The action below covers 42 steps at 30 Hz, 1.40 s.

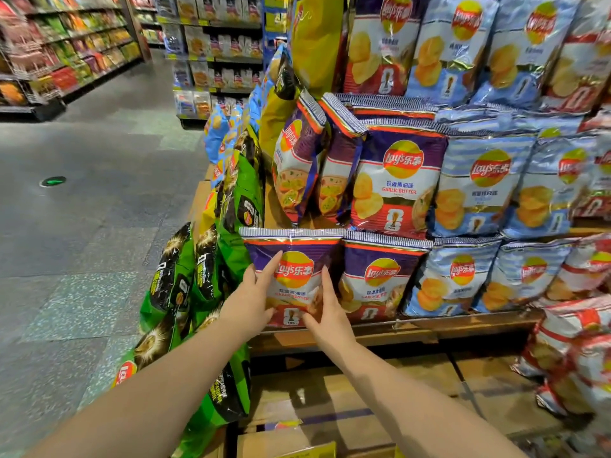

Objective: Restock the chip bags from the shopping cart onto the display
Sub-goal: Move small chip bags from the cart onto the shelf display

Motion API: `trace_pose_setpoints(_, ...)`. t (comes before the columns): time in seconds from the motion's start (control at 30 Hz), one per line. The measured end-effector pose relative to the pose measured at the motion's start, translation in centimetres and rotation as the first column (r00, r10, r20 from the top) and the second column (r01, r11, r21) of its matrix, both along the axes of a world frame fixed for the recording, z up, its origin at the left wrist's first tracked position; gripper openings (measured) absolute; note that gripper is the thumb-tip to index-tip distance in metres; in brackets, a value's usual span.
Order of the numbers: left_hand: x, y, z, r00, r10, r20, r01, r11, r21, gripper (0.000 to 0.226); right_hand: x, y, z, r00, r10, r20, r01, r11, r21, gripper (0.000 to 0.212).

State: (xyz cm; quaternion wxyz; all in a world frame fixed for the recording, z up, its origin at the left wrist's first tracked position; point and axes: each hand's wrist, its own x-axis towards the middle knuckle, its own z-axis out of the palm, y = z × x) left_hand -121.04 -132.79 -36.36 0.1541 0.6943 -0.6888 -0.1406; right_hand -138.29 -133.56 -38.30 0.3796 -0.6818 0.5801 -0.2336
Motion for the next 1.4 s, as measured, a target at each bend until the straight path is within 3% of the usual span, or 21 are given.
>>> trace_pose_setpoints(0.17, 0.5, 0.8, -0.7, 0.995, 0.096, 0.021, -0.097, 0.993, 0.062, 0.113, 0.4, -0.6, -0.5, 0.963, 0.024, -0.267, -0.037, 0.998, -0.044, 0.078)
trace_pose_setpoints(0.37, -0.5, 2.0, -0.1, 0.982, 0.186, -0.04, -0.186, 0.983, 0.003, 0.103, -0.3, 0.2, 0.9, 0.956, -0.021, -0.294, -0.006, 0.996, -0.091, 0.07)
trace_pose_setpoints(0.6, -3.2, 4.7, 1.9, 0.972, 0.229, -0.06, -0.235, 0.965, -0.12, 0.08, -1.1, 2.9, 3.6, 0.984, -0.031, -0.176, 0.01, 0.993, -0.118, 0.061)
trace_pose_setpoints(0.67, -5.0, 5.9, 3.2, 0.975, 0.192, -0.111, -0.208, 0.964, -0.168, 0.071, -1.7, 4.3, 4.5, 0.993, -0.052, -0.106, 0.037, 0.991, -0.132, 0.055)
trace_pose_setpoints(0.8, -9.1, 8.8, 7.0, 0.971, 0.024, -0.237, -0.099, 0.945, -0.312, 0.048, -3.1, 8.6, 7.6, 0.965, -0.197, 0.174, 0.232, 0.949, -0.213, 0.038)
trace_pose_setpoints(0.97, -13.6, 12.3, 11.0, 0.944, -0.19, -0.271, 0.098, 0.943, -0.317, 0.043, -6.8, 14.8, 11.6, 0.874, -0.381, 0.303, 0.456, 0.858, -0.236, 0.037)
trace_pose_setpoints(1.1, -17.8, 16.6, 12.6, 0.898, -0.317, -0.306, 0.219, 0.924, -0.315, 0.048, -11.3, 20.3, 13.4, 0.838, -0.447, 0.314, 0.524, 0.82, -0.231, 0.037)
trace_pose_setpoints(1.23, -21.7, 20.7, 13.3, 0.836, -0.439, -0.328, 0.348, 0.888, -0.301, 0.036, -15.2, 25.5, 14.8, 0.821, -0.492, 0.289, 0.561, 0.789, -0.25, 0.035)
trace_pose_setpoints(1.4, -25.9, 26.8, 14.7, 0.745, -0.563, -0.357, 0.519, 0.826, -0.22, 0.034, -19.0, 32.5, 15.2, 0.765, -0.575, 0.29, 0.631, 0.759, -0.159, 0.036)
